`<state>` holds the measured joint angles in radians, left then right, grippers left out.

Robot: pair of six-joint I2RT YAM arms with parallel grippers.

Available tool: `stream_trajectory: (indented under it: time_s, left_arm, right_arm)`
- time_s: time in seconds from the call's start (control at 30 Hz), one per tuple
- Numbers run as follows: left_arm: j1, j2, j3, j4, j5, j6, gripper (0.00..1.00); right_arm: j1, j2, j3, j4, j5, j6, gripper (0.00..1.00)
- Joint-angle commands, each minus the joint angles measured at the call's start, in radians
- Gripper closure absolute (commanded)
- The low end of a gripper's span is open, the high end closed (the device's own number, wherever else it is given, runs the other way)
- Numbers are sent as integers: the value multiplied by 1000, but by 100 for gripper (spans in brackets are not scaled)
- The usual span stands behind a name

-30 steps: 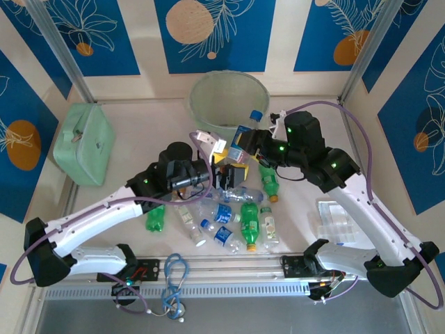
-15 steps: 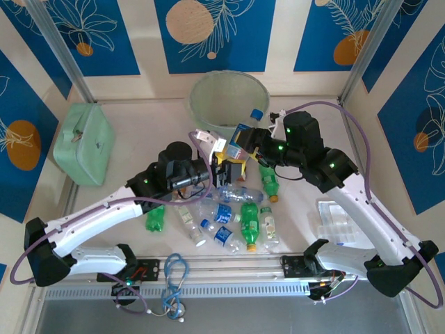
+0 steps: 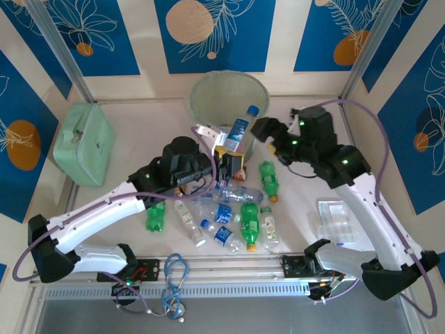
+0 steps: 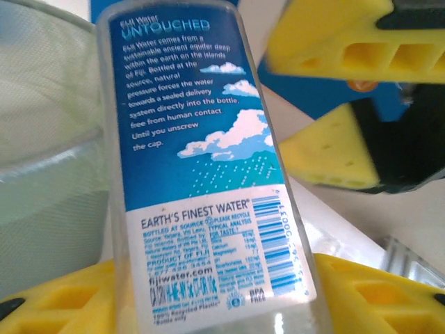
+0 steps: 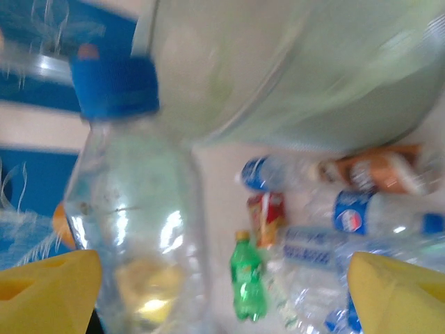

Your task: Put the plastic bottles in the bin

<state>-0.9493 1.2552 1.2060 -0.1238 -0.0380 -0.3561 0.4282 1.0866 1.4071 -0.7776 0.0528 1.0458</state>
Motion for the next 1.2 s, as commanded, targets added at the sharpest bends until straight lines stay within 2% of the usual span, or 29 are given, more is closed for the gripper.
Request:
stream_trajectory:
  time_s: [0.0,0.13,0.33,0.43,0.67,0.77,0.8,0.9,1.03,1.17]
  left_arm:
    - [28,29,162,-110,-110,37,42]
    - [115,155,360,-223,-58,22,44]
    - [247,425,735,-450,26,32,45]
    - [294,520,840,-521,56,24,45]
    - [316,594,880,-598,85,22,45]
    - [316,610,880,-625,89,16,43]
    - [316,614,881,-632,89,15,41]
    - [316,615,880,-643,82,16,33]
    - [316,601,879,-642,65,17,17]
    - [315,570,881,-628,58,17,10]
  right_arm:
    - [-134,-77,-1,-165,7,-61,9]
    - [-247,-120,-64,-243,-43,-107,9]
    - [-288,-148,-185,-297,-43,-148,10]
    - [-307,-137,-222,-315,-44,-170,10]
    - [-318,-87,-259,-354,11,-211,10]
    - [-311,-28,-253,-404,81,-201,5]
    - [-300,2,-238,-437,124,-193,1]
    - [-259,97,-163,-552,273,-107,1]
    - [-257,118,-165,-510,277,-143,1]
    - [-239,43,-248,-362,290,-159,1]
